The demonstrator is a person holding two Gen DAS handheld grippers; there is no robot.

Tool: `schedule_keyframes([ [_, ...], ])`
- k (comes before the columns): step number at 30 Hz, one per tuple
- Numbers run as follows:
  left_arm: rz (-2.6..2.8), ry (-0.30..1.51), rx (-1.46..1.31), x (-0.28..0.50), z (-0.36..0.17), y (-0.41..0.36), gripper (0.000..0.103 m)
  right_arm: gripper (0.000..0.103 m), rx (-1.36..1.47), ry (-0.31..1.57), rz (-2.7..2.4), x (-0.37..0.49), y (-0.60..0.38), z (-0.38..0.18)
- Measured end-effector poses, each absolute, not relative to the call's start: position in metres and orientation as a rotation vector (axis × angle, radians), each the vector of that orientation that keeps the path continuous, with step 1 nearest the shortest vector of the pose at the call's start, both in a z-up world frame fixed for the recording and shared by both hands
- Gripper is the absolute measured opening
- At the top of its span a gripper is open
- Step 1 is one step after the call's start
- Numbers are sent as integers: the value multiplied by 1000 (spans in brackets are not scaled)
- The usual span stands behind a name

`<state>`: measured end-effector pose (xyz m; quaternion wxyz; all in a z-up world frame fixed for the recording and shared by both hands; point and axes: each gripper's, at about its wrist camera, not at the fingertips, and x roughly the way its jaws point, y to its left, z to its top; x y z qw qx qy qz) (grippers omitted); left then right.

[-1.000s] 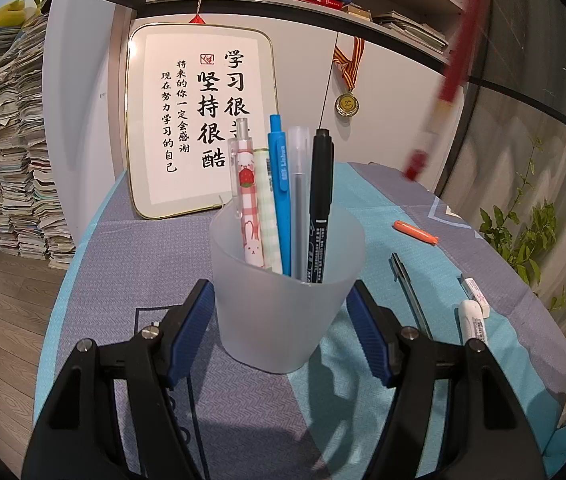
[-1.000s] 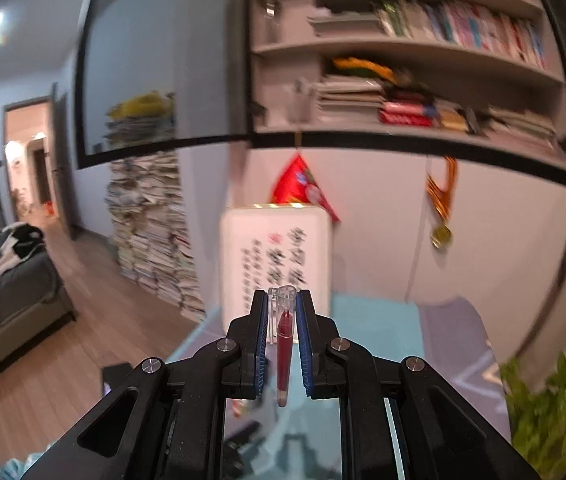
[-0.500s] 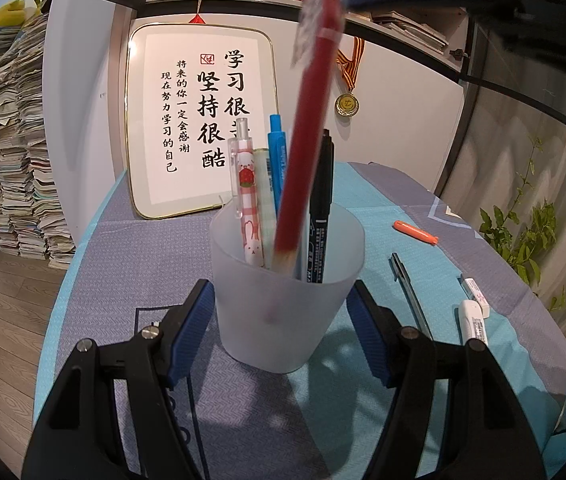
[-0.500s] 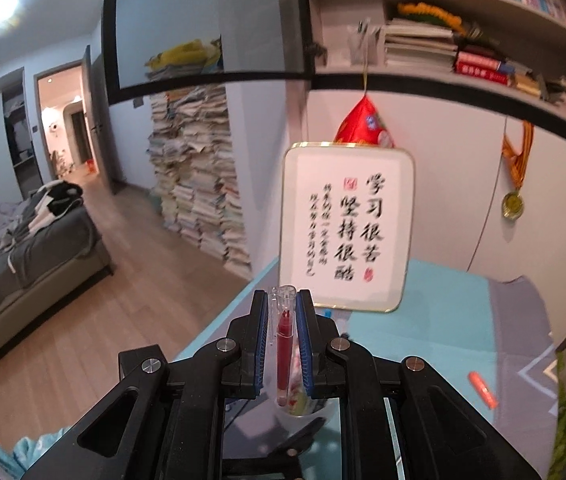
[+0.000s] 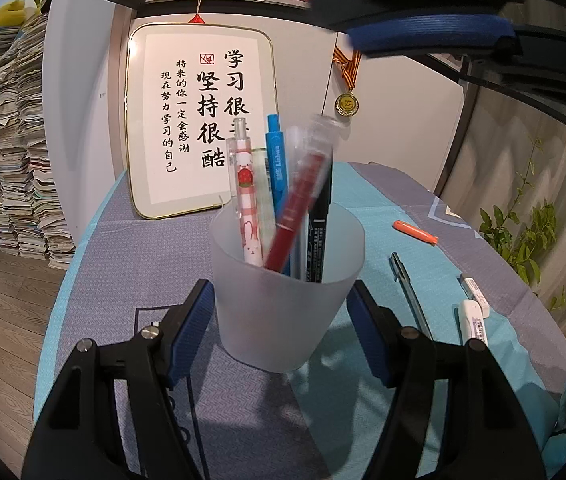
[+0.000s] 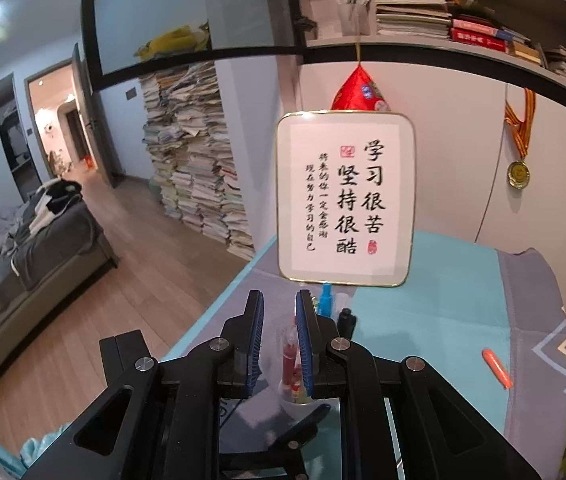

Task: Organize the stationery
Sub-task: 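Lift the red pen and lower it into the frosted cup, opening the right gripper, then move the right gripper back and grasp the grey metal pen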

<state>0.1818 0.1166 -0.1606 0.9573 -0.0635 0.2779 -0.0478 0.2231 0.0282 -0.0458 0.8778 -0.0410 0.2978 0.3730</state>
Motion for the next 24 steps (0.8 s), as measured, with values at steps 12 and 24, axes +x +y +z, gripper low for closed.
schedule_keyframes([
  [12,-97,564,-128,182,-161,117,67,16,-26,870,417,281,-47,-96],
  [24,-96,568,-128,184,-160,115,67,16,46,1126,363,322,-62,-176],
])
